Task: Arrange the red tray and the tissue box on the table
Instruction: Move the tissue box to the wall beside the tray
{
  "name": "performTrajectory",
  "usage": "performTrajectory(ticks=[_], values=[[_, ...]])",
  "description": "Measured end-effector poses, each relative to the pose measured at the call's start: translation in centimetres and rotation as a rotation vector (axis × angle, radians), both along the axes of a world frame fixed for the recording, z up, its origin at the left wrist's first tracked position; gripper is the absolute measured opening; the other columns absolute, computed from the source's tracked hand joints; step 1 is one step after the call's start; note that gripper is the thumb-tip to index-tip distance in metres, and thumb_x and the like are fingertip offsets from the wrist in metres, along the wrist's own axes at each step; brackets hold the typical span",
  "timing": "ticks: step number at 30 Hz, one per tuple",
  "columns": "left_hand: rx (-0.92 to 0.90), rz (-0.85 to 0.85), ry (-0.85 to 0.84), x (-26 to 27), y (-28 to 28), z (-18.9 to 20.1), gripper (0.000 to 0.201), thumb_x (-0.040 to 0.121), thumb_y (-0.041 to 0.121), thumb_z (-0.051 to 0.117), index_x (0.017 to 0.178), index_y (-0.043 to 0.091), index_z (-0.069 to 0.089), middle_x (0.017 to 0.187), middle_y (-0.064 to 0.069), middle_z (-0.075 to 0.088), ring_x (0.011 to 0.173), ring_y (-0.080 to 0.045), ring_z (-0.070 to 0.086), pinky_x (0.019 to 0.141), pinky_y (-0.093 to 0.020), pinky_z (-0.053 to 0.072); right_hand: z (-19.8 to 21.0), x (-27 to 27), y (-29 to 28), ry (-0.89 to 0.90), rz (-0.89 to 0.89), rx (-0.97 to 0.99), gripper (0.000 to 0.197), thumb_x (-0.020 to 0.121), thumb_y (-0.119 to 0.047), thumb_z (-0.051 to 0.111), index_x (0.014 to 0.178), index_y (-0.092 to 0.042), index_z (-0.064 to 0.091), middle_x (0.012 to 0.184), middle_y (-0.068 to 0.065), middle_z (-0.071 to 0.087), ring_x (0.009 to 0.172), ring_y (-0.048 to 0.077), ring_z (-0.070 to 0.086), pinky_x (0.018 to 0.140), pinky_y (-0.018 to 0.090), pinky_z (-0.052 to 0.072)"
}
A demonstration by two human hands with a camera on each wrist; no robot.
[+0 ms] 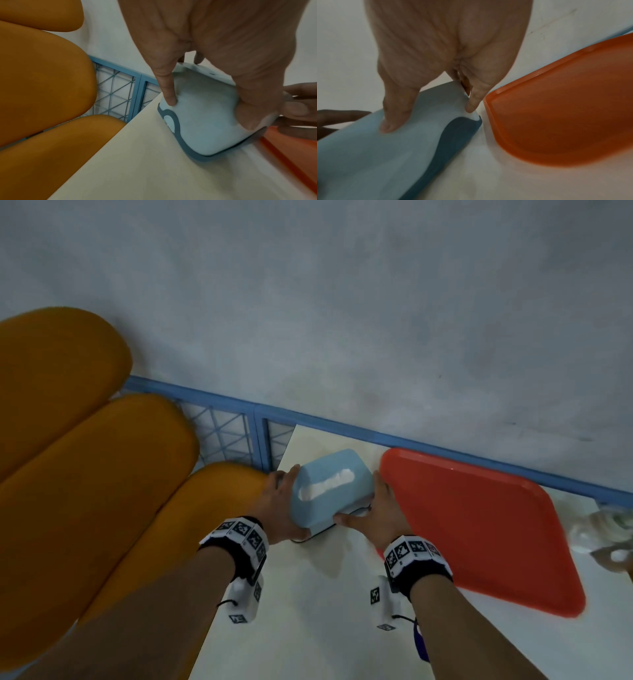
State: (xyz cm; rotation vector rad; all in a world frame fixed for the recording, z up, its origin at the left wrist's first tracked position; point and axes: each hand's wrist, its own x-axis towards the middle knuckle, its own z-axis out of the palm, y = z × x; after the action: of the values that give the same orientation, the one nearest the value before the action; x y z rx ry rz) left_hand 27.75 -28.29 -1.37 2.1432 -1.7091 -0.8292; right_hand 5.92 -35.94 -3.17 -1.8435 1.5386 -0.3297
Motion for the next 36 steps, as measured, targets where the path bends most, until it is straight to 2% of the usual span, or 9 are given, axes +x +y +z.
performTrajectory(ticks=[4, 6, 8, 11, 13, 19, 23, 31, 36], values=[[0.037, -0.057, -0.026, 0.8, -3.1, -0.9, 0.125, 0.060, 0.042, 0.086, 0.151, 0.031, 0.001, 0.153, -0.010, 0.012, 0.134, -0.037, 0.034, 0.105, -0.046, 0.044, -1.1, 0.0, -2.4, -0.042, 0.008, 0.001, 0.106, 0.058, -0.075, 0.071, 0.141, -0.031, 0.024, 0.142, 0.001, 0.046, 0.127, 0.025, 0.046, 0.102, 0.053, 0.043], [-0.039, -0.102, -0.092, 0.3, -2.9, -1.2, 0.116, 0.068, 0.051, 0.079, 0.151, 0.029, 0.002, 0.159, -0.009, 0.002, 0.145, -0.036, 0.014, 0.115, -0.049, 0.030, -0.3, 0.1, -2.6, -0.002, 0.046, -0.064, 0.095, 0.073, -0.060, 0.070, 0.147, -0.030, 0.018, 0.152, 0.002, 0.033, 0.136, 0.025, 0.035, 0.109, 0.051, 0.035], [-0.188, -0.181, -0.198, -0.6, -1.8, -1.8, 0.090, 0.081, 0.058, 0.062, 0.150, 0.031, 0.011, 0.161, -0.007, 0.003, 0.148, -0.033, 0.003, 0.117, -0.051, 0.023, -0.3, -0.2, -3.0, -0.004, 0.128, -0.117, 0.082, 0.082, -0.049, 0.067, 0.146, -0.038, 0.017, 0.159, -0.002, 0.016, 0.142, 0.023, 0.023, 0.114, 0.047, 0.030], [-0.352, -0.227, -0.182, -1.4, -0.2, -3.0, 0.046, 0.094, 0.042, 0.051, 0.138, 0.033, 0.039, 0.149, -0.004, 0.033, 0.140, -0.027, 0.027, 0.110, -0.046, 0.042, -1.6, -0.7, -3.7, 0.030, 0.264, -0.166, 0.066, 0.089, -0.043, 0.061, 0.142, -0.048, 0.023, 0.160, -0.012, 0.002, 0.146, 0.018, 0.012, 0.116, 0.040, 0.026], [-0.409, -0.240, -0.138, -0.9, -0.3, -3.5, 0.036, 0.096, 0.030, 0.051, 0.132, 0.032, 0.048, 0.138, -0.003, 0.043, 0.131, -0.024, 0.038, 0.103, -0.041, 0.049, -2.1, -0.9, -3.9, 0.035, 0.262, -0.196, 0.061, 0.091, -0.042, 0.059, 0.142, -0.049, 0.025, 0.160, -0.011, 0.004, 0.145, 0.017, 0.013, 0.114, 0.037, 0.028], [-0.369, -0.096, -0.129, 4.1, -6.7, -3.3, 0.034, 0.096, 0.021, 0.051, 0.129, 0.026, 0.055, 0.139, -0.005, 0.048, 0.120, -0.029, 0.052, 0.099, -0.043, 0.052, -1.7, 1.5, -3.6, 0.073, 0.097, -0.291, 0.049, 0.092, -0.054, 0.048, 0.137, -0.037, 0.040, 0.145, 0.004, 0.028, 0.131, 0.023, 0.035, 0.102, 0.045, 0.045], [-0.279, -0.085, -0.134, 5.9, -11.0, -1.9, 0.036, 0.094, 0.019, 0.056, 0.130, 0.014, 0.057, 0.141, -0.010, 0.051, 0.120, -0.035, 0.055, 0.101, -0.043, 0.048, -1.4, 2.9, -5.7, 0.101, 0.081, -0.204, 0.052, 0.096, -0.049, 0.043, 0.144, -0.031, 0.034, 0.154, 0.007, 0.024, 0.138, 0.028, 0.031, 0.109, 0.044, 0.036], [-0.206, -0.023, -0.140, 6.6, -13.7, -0.6, 0.038, 0.089, 0.028, 0.065, 0.124, 0.014, 0.061, 0.128, -0.006, 0.055, 0.111, -0.029, 0.058, 0.096, -0.040, 0.050, -0.5, 3.6, -10.6, 0.163, 0.155, -0.145, 0.051, 0.099, -0.040, 0.042, 0.147, -0.027, 0.030, 0.157, 0.010, 0.026, 0.140, 0.031, 0.030, 0.114, 0.043, 0.029], [-0.141, -0.023, -0.122, 6.9, -14.3, -0.8, 0.053, 0.087, 0.031, 0.068, 0.135, 0.018, 0.052, 0.149, -0.008, 0.041, 0.131, -0.030, 0.045, 0.109, -0.041, 0.039, -0.6, 2.8, -11.9, 0.156, 0.195, -0.128, 0.052, 0.098, -0.044, 0.043, 0.146, -0.032, 0.031, 0.154, 0.005, 0.034, 0.137, 0.028, 0.036, 0.113, 0.046, 0.033]])
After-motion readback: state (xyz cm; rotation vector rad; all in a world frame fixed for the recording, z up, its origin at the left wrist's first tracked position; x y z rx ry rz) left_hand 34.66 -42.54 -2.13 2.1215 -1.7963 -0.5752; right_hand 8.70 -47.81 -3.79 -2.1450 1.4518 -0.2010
